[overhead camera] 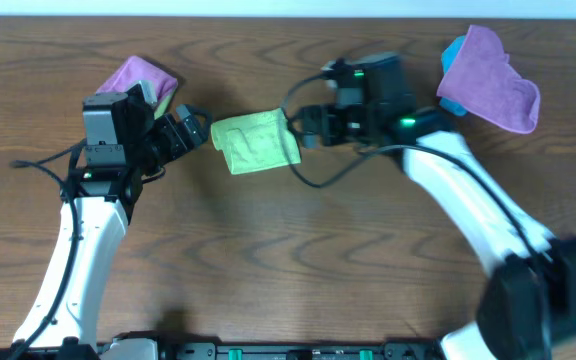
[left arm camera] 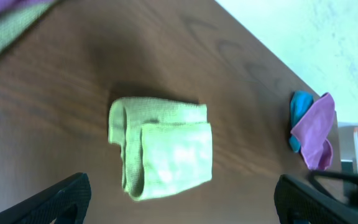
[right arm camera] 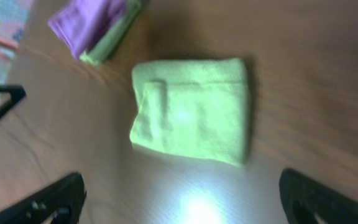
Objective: Fold the cloth
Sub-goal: 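Release the folded green cloth and retract the right arm to rest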
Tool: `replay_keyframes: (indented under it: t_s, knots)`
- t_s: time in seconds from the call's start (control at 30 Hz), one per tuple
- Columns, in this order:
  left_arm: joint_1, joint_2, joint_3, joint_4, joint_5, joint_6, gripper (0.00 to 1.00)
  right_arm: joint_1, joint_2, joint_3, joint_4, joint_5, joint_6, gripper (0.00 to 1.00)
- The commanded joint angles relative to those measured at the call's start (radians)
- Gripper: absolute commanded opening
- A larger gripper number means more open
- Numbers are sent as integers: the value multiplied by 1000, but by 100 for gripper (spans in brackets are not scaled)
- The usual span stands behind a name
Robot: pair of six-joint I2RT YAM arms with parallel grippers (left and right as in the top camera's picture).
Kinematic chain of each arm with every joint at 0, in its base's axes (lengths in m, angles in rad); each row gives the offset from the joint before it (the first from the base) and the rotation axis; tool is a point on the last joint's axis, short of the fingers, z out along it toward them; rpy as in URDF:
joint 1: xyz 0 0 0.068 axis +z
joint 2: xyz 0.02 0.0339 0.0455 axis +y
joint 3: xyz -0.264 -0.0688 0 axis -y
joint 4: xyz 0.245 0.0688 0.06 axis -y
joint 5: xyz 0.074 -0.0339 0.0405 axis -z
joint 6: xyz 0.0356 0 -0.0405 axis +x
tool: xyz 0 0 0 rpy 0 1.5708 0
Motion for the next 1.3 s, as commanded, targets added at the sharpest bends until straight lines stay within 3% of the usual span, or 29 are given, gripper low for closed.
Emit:
replay_keyframes:
  t_s: [0.0, 0.13, 0.4, 0.63, 0.8, 1.27]
  knots:
    - [8, -18, 16, -45, 33, -52, 96, -66, -139, -5, -126, 8, -137, 99]
    - [6, -6, 2, -90, 77, -68, 96, -148, -319, -110, -278, 26, -211, 99]
    - [3, 34, -63, -90, 114, -133, 95, -333, -859, -510, -286, -7, -229, 99]
    - [-18, 87, -126, -29, 157, -186, 96, -383, -1242, -688, -385, -16, -199, 99]
    - [-35, 129, -193, 93, 158, -266, 95, -383, -1330, -692, -430, -4, -194, 99]
    - [-62, 320, -281, 404, 156, -421, 95, -383, -1329, -692, -430, -4, -194, 99]
